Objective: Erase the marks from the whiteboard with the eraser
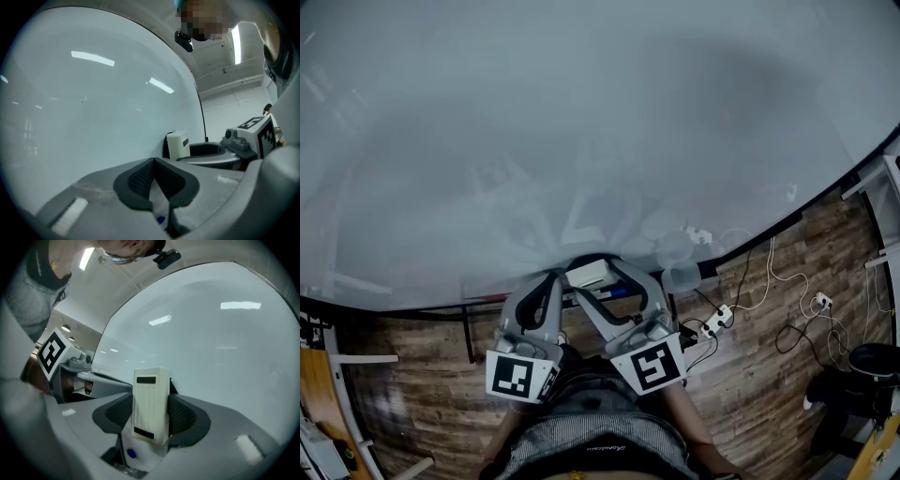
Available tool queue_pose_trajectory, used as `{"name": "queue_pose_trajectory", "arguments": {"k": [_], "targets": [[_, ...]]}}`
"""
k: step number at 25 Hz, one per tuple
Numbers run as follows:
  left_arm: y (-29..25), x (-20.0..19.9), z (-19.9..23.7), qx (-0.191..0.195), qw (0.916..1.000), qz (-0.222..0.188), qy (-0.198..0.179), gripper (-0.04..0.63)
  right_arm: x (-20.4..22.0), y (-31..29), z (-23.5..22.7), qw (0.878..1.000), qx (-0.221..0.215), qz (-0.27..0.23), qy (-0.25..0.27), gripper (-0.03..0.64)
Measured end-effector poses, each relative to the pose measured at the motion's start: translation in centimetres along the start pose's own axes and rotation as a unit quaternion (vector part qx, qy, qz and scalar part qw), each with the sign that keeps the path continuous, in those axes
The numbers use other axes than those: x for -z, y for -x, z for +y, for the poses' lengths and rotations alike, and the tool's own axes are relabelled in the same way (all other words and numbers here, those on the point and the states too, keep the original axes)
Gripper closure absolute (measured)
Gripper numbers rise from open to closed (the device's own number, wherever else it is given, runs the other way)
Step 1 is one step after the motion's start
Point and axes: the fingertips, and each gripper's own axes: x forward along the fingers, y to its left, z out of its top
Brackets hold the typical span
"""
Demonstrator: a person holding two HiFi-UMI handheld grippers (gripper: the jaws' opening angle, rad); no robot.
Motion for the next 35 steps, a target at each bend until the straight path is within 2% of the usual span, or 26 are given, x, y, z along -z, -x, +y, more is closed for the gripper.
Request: {"name": "queue_pose_trajectory", "arguments": {"k": [6,10,14,19,25,31,35], "targets": [[-2.2,0.1,-2.1,-0.01,0.9999,0.0,0.01,0.592,0.7,1.5,-2.8,1.0,-0.006,0.003,0.002,0.373],[-3.1,-0.2,-3.7,-0.032,0.9992,0.003,0.026,0.592,1.1,2.9,-4.5,1.0,-0.012,0.005,0.005,0.373],[-4.0,-0.2,-5.1,-0.042,0.9991,-0.003,0.009,0.592,1.8,3.7,-6.3,1.0,-0.022,0.008,0.005,0.373],[-3.8,0.0,-5.9,-0.048,0.9987,-0.005,0.019,0.592,1.7,3.9,-6.3,0.999,-0.035,0.004,0.007,0.374],[-4.0,-0.2,-6.2,-0.036,0.9992,-0.002,0.019,0.592,1.5,3.9,-6.3,1.0,-0.027,-0.009,0.006,0.374],[-4.3,-1.1,-5.8,-0.014,0.9997,-0.011,0.02,0.592,1.6,3.9,-6.3,1.0,-0.015,0.012,0.008,0.374],[-4.4,-0.9,-6.3,0.009,0.9993,-0.009,0.034,0.592,1.8,4.2,-6.8,1.0,0.011,0.006,0.014,0.373]]}}
